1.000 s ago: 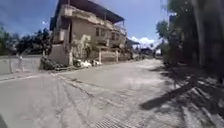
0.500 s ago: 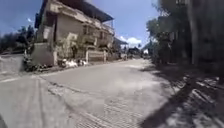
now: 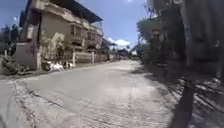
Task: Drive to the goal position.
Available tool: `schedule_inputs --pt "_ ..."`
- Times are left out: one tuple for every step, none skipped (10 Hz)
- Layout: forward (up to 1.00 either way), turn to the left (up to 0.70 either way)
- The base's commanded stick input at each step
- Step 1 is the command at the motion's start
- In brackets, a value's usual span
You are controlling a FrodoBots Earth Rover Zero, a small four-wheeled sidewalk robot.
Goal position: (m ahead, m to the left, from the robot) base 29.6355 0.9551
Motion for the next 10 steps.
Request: schedule_inputs --pt "0.85 -0.34" --pt "0.85 -0.34" --pt "0.85 -0.29" --pt "0.85 -0.12" --pt "0.85 0.03" --pt "0.85 0.01" --pt "0.85 0.05" --pt "0.85 0.13" --pt "0.85 0.1" --pt "0.85 0.03"
